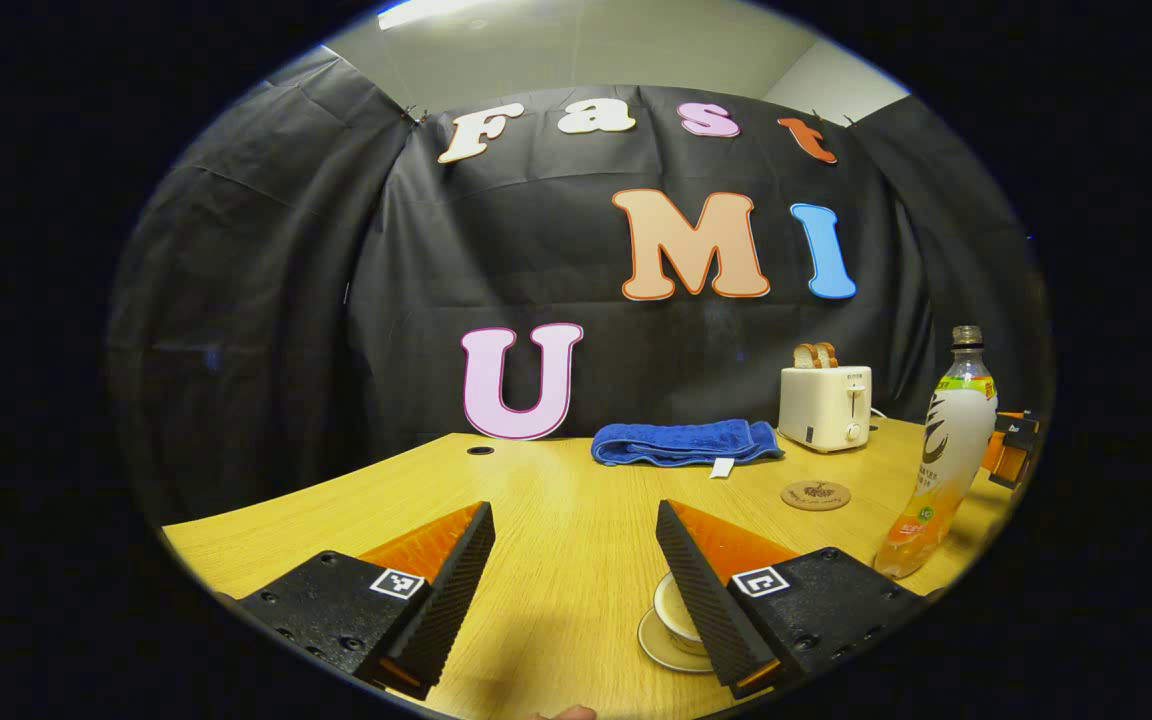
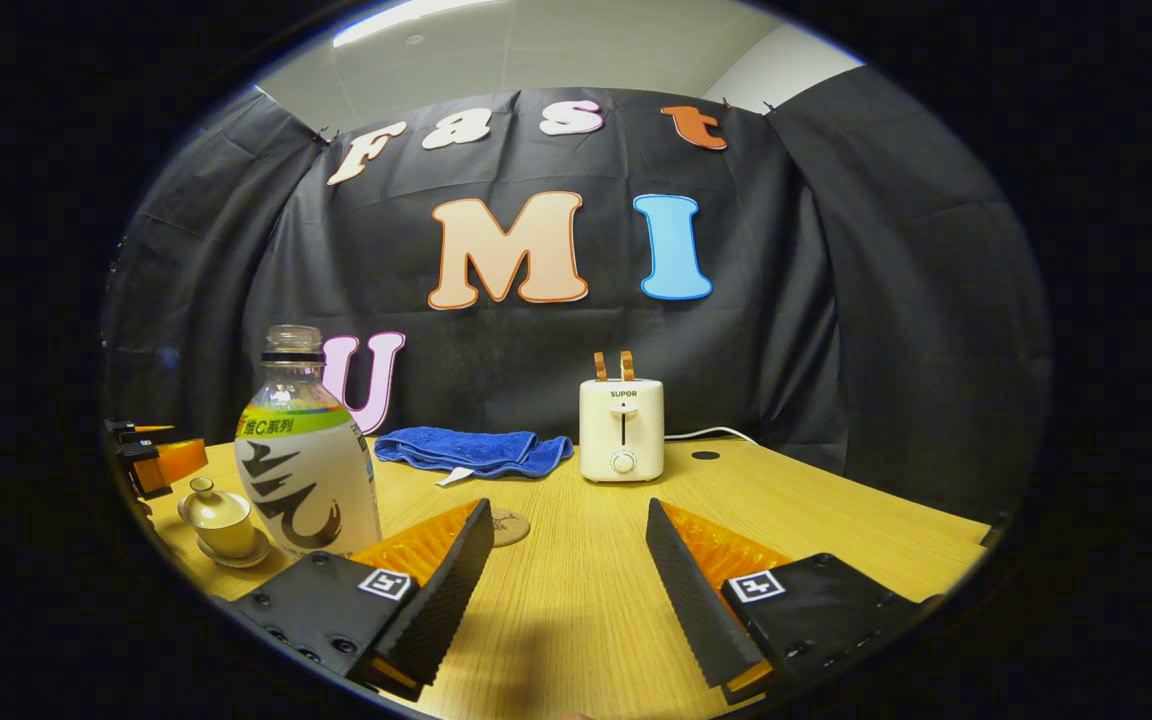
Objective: Open the teacup lid with one hand, grasp the water bottle and pour water into the teacup with the other hand; after pouring, place the water bottle on the coaster and then close the teacup lid.
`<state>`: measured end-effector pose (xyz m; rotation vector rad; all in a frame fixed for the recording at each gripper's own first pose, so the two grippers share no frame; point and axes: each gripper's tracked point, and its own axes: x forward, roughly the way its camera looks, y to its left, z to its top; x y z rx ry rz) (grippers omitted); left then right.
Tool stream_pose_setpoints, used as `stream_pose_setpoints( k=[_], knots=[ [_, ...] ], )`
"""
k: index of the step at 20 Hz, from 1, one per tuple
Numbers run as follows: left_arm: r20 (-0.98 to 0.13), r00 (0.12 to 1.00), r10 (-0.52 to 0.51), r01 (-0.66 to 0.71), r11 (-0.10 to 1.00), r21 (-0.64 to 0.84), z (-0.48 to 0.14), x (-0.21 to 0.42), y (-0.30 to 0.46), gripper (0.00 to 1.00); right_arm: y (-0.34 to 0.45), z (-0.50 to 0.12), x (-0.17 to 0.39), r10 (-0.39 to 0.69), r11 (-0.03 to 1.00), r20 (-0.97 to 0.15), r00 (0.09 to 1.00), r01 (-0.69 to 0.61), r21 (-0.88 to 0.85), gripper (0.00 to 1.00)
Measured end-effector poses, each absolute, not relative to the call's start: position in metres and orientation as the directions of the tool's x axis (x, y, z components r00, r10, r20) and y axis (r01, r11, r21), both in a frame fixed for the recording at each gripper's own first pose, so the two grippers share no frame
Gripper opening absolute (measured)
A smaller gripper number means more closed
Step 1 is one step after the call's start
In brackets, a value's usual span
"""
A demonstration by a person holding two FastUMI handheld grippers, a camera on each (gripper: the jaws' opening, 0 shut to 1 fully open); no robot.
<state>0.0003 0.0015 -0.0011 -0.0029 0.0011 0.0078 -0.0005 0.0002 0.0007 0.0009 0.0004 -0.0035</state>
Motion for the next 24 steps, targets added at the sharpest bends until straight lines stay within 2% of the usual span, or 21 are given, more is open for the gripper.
stream_pose_setpoints(
  k=[1, 3, 4, 5, 7, 10, 12, 17, 19, 24],
  knots=[
    [-0.001, 1.000, 0.003, -0.003, 1.000, -0.003, -0.001, 0.001, 0.000, 0.95, 0.000, 0.000, -0.002, -0.003, 1.000, 0.000, 1.000, 0.003, 0.000, 0.94],
    [-0.005, 1.000, -0.012, 0.012, 1.000, -0.003, -0.001, 0.001, -0.005, 0.95, 0.000, 0.000, -0.001, -0.004, 1.000, 0.000, 1.000, 0.004, 0.001, 0.98],
    [-0.015, 1.000, -0.022, 0.022, 1.000, -0.007, -0.004, 0.000, -0.007, 0.95, 0.000, 0.001, -0.001, -0.004, 1.000, 0.000, 1.000, 0.004, 0.001, 0.94],
    [-0.018, 0.999, -0.036, 0.035, 0.999, -0.016, -0.002, -0.001, -0.012, 0.95, 0.000, 0.001, -0.001, -0.004, 1.000, 0.000, 1.000, 0.004, 0.001, 0.98],
    [-0.009, 0.998, -0.064, 0.064, 0.998, -0.022, 0.004, -0.003, -0.021, 0.95, 0.000, 0.000, -0.001, -0.003, 1.000, 0.000, 1.000, 0.003, 0.001, 0.94],
    [-0.011, 0.994, -0.105, 0.105, 0.994, -0.015, 0.008, -0.006, -0.034, 0.95, 0.000, 0.001, -0.001, -0.003, 1.000, 0.001, 1.000, 0.003, 0.001, 0.98],
    [-0.026, 0.989, -0.146, 0.146, 0.989, -0.018, 0.008, -0.008, -0.047, 0.95, 0.000, 0.001, -0.001, -0.003, 1.000, 0.001, 1.000, 0.003, 0.001, 0.94],
    [-0.097, 0.972, -0.214, 0.214, 0.977, -0.016, -0.005, -0.014, -0.067, 0.95, 0.001, 0.000, -0.001, -0.001, 1.000, 0.001, 1.000, 0.001, 0.002, 0.94],
    [-0.118, 0.967, -0.224, 0.224, 0.974, -0.009, -0.010, -0.014, -0.070, 0.93, 0.001, 0.001, -0.002, 0.001, 1.000, 0.002, 1.000, -0.001, 0.002, 0.98],
    [-0.142, 0.960, -0.242, 0.246, 0.969, 0.015, -0.015, -0.017, -0.076, 0.87, 0.002, 0.001, -0.001, 0.004, 1.000, 0.003, 1.000, -0.004, 0.003, 0.99]
  ],
)
